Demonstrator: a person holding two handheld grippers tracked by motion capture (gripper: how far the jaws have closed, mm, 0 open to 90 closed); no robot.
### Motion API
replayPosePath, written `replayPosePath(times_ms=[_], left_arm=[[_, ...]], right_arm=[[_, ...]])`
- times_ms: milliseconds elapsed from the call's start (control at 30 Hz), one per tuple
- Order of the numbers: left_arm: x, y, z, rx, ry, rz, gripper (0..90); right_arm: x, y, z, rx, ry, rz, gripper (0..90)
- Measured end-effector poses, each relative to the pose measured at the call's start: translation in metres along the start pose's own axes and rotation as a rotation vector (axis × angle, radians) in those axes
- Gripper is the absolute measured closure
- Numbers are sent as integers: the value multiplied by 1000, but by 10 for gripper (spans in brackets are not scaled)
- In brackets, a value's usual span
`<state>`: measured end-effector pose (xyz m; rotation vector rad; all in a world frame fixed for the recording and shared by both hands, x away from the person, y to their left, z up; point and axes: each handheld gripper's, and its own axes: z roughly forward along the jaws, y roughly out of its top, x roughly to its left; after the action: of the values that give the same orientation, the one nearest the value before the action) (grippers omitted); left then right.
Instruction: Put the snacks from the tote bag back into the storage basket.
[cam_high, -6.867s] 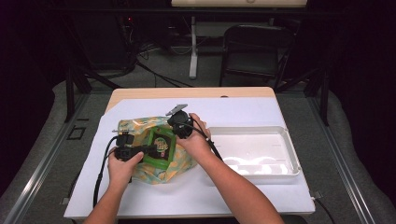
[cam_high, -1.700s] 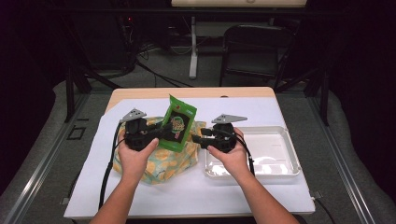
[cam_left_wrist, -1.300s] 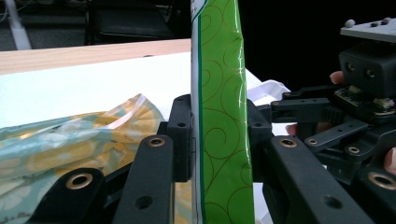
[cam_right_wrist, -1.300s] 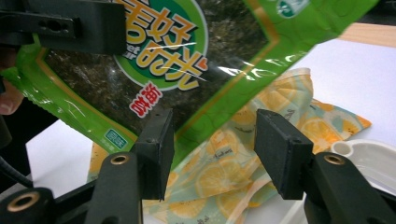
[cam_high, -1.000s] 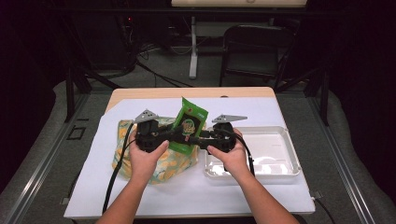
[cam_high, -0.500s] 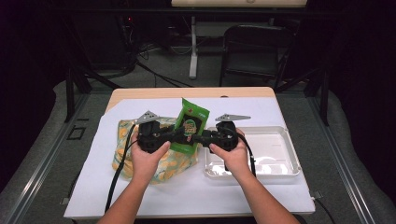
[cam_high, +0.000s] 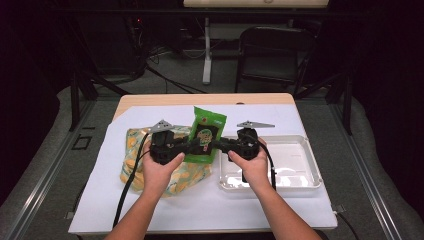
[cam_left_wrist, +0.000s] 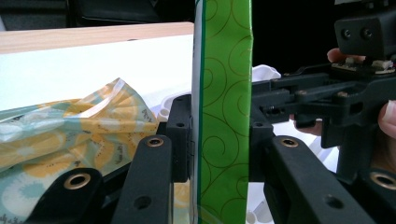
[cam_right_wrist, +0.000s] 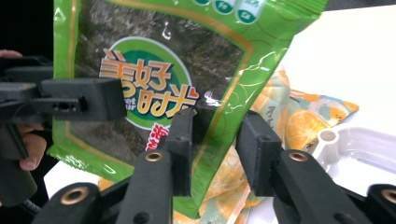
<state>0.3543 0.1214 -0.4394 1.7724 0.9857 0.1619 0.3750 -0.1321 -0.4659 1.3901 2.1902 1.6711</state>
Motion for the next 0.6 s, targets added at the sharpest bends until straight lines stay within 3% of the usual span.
replayPosePath(times_ms=[367,600], left_arm=[[-2,-3,10,21,-2,1,708],[-3,-4,14,23,-5,5,702]], right_arm=[[-11,1,-5,-32,-18,80,816],[-13,1,-11,-56,-24,86,877]])
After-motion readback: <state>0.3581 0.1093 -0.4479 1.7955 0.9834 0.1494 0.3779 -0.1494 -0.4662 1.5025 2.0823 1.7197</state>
